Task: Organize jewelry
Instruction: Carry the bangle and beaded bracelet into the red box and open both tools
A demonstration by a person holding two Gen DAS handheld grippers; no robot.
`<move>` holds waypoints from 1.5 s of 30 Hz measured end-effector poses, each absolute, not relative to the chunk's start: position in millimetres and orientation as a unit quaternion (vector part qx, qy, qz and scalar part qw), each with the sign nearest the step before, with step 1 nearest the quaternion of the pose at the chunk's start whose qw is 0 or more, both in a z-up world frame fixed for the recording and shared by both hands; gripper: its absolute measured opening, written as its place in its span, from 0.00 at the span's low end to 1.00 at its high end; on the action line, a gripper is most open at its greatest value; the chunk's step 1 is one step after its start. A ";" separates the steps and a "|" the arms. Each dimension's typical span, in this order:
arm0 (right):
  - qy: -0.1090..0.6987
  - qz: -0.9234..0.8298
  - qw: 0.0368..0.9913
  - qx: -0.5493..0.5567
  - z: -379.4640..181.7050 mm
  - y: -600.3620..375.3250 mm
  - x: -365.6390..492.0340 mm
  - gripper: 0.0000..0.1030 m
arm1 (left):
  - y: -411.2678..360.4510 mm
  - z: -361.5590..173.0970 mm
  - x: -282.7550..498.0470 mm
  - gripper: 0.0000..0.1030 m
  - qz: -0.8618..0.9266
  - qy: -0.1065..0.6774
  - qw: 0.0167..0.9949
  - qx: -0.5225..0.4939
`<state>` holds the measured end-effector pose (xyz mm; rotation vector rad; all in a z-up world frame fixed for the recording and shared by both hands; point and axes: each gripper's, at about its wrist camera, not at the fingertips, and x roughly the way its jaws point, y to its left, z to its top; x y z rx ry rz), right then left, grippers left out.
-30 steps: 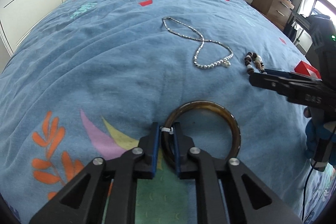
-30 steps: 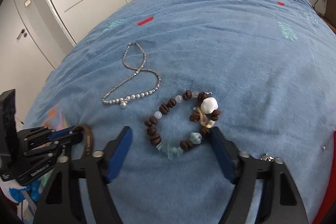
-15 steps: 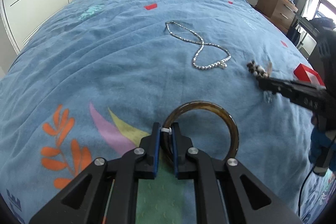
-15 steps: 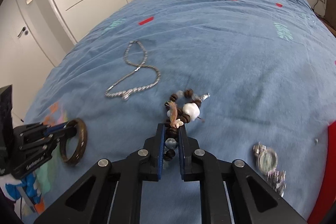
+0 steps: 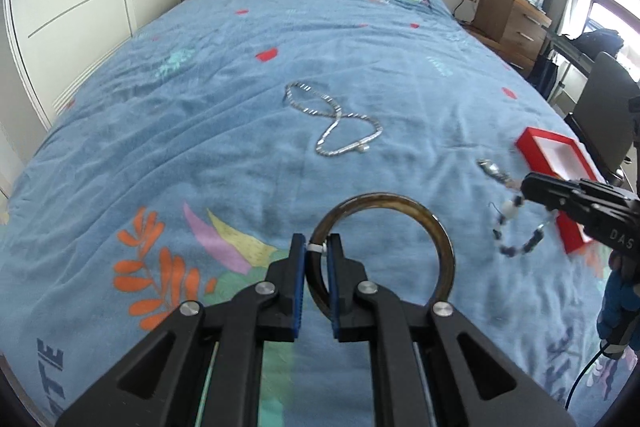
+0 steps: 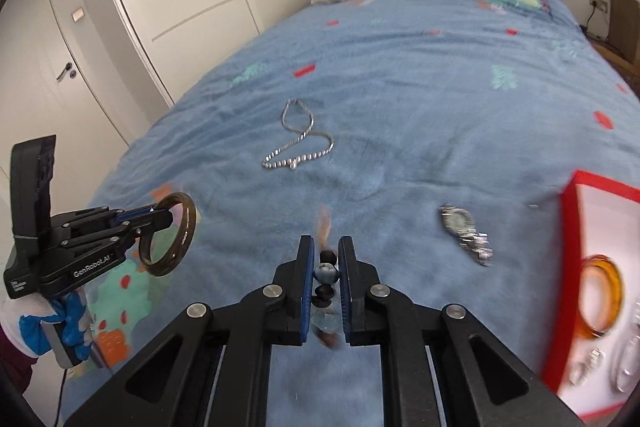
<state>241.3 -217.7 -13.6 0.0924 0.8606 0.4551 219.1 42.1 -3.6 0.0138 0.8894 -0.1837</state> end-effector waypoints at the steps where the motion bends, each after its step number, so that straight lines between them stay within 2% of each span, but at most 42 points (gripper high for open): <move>1: 0.408 0.216 0.886 0.045 -7.4 -222.7 236.4 0.12 | 38.2 1.0 216.0 0.09 -0.092 0.427 0.900 0.008; 12: 0.351 0.164 0.921 0.048 59.2 -309.5 184.8 0.12 | -57.3 55.5 192.5 0.09 -0.162 0.393 0.904 0.032; 22: 0.336 0.105 0.935 0.054 76.2 -406.0 187.8 0.12 | -184.3 69.4 213.8 0.09 -0.235 0.387 0.889 0.060; 34: 0.363 0.070 0.926 0.081 28.4 -486.8 242.6 0.11 | -304.0 13.4 288.6 0.09 -0.249 0.416 0.868 0.112; 45: 0.401 0.061 0.908 0.101 -29.6 -523.1 291.1 0.12 | -346.5 -37.8 330.4 0.09 -0.244 0.437 0.854 0.143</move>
